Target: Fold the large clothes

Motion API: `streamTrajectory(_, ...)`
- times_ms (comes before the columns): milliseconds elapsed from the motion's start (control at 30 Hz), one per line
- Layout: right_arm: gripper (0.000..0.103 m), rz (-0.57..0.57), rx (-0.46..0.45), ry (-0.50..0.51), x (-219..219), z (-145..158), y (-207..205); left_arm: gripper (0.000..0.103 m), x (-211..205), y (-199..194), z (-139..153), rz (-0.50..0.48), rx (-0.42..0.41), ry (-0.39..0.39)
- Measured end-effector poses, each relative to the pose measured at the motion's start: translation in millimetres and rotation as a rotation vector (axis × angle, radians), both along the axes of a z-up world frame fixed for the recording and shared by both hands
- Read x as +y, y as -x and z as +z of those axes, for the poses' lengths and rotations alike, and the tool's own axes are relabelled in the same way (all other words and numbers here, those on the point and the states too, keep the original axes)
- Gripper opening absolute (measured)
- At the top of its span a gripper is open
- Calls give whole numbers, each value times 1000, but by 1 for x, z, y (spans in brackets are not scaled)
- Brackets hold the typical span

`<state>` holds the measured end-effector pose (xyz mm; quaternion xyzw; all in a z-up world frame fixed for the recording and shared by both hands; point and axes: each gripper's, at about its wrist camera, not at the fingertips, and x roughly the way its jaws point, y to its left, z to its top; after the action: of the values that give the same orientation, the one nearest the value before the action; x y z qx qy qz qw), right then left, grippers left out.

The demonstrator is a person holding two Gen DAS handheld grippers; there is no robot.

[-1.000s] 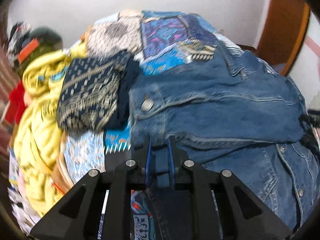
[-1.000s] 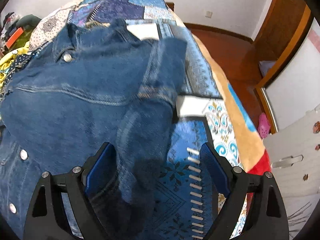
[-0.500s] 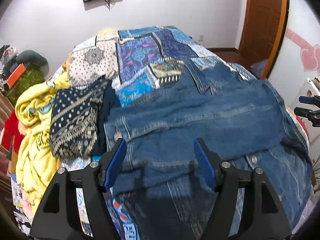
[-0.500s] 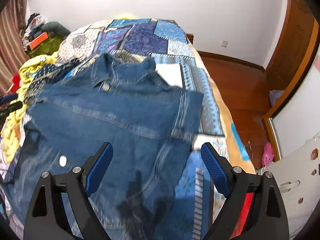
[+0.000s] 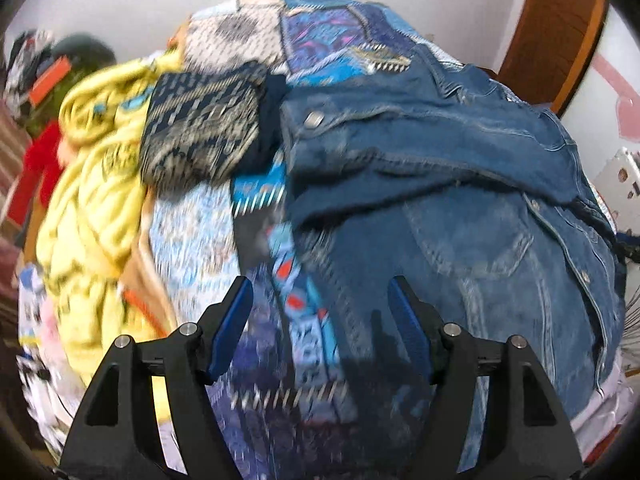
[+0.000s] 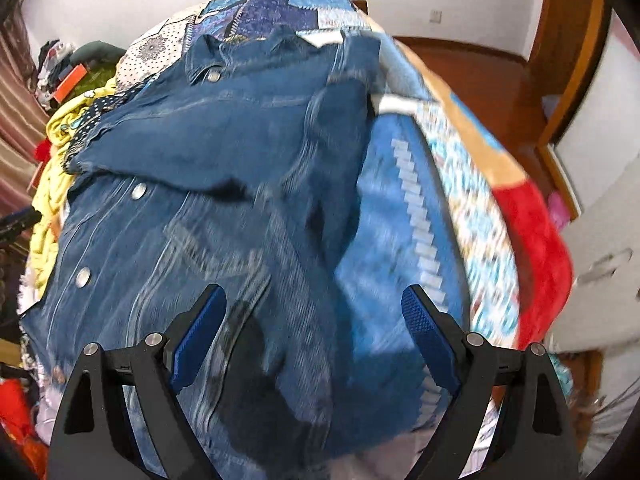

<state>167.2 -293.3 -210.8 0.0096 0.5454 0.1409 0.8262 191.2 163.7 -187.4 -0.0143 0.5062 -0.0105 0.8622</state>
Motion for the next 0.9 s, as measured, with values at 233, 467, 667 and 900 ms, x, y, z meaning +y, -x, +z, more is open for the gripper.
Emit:
streamTrajectory(233, 86, -1, 20, -38, 6, -10, 13, 69, 12, 34, -32, 31, 107, 171)
streamTrajectory(467, 75, 6, 36, -95, 6, -19, 14, 69, 0, 50, -64, 42, 206, 338)
streamTrajectory(667, 50, 21, 36, -130, 8, -20, 11, 69, -3, 51, -70, 64, 193, 433)
streamTrajectory(900, 13, 95, -13, -94, 30, -10, 9, 14, -38, 45, -48, -26, 118, 352)
